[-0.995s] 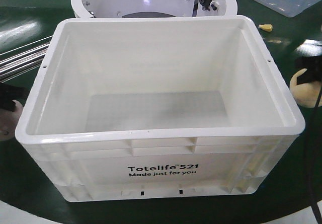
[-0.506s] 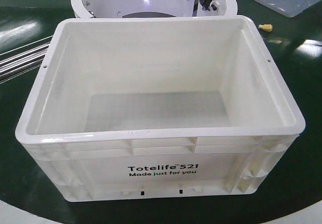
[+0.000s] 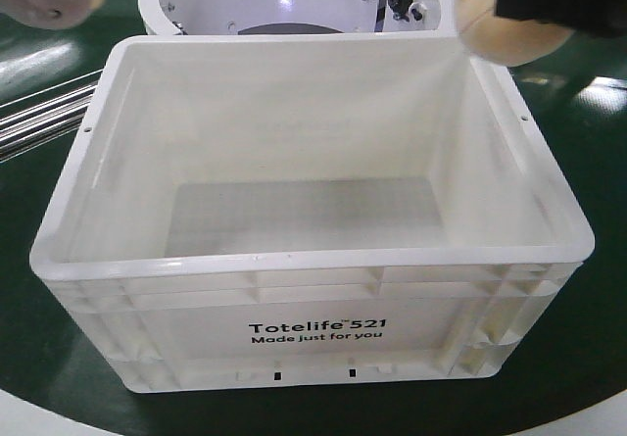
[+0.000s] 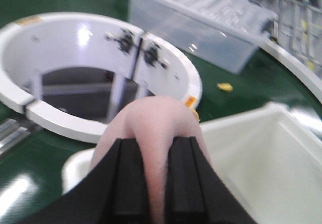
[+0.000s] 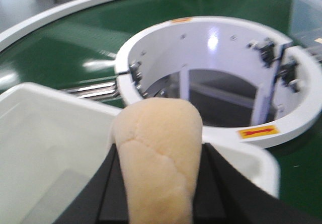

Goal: Place moving items into box and shelve
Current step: 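Lift both held balls over the white crate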

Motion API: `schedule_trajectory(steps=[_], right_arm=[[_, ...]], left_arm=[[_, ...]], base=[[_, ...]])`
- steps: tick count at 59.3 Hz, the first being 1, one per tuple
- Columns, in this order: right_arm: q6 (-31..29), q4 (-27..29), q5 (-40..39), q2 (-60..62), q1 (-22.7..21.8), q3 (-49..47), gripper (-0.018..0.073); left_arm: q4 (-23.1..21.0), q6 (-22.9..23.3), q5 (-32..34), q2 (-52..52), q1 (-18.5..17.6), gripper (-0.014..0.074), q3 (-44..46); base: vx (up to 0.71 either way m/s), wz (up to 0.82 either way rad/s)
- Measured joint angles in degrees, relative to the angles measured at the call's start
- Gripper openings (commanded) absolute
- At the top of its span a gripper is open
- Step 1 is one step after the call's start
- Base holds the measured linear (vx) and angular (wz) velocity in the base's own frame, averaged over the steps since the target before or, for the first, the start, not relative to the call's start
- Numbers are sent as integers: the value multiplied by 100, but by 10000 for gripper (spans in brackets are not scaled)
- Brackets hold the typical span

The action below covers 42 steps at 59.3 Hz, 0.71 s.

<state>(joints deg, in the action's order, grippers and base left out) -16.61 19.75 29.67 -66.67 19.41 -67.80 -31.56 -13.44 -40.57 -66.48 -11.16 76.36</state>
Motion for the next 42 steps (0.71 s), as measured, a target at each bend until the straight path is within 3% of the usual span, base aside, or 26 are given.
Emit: schedule_trajectory(steps=[11,24,35,42], right_arm=[[970,-1210,-92,-823,935,5,20],[1098,-1529,-205,-1210,1147,20,70],[1115,-1690,-291,-1216,1147,28,268],[1120,-1763,-309,-1303,1147,28,445]], left_arm=[[-6,-63,-31,-798,-889,-3,0],[18,-289,-56,-1513,-1038,22,0],[32,-436,38,-1848,-1038,160,0],[32,-680,148,-1976,-1038,334,0]], base=[[0,0],[0,0],[0,0],[0,0]])
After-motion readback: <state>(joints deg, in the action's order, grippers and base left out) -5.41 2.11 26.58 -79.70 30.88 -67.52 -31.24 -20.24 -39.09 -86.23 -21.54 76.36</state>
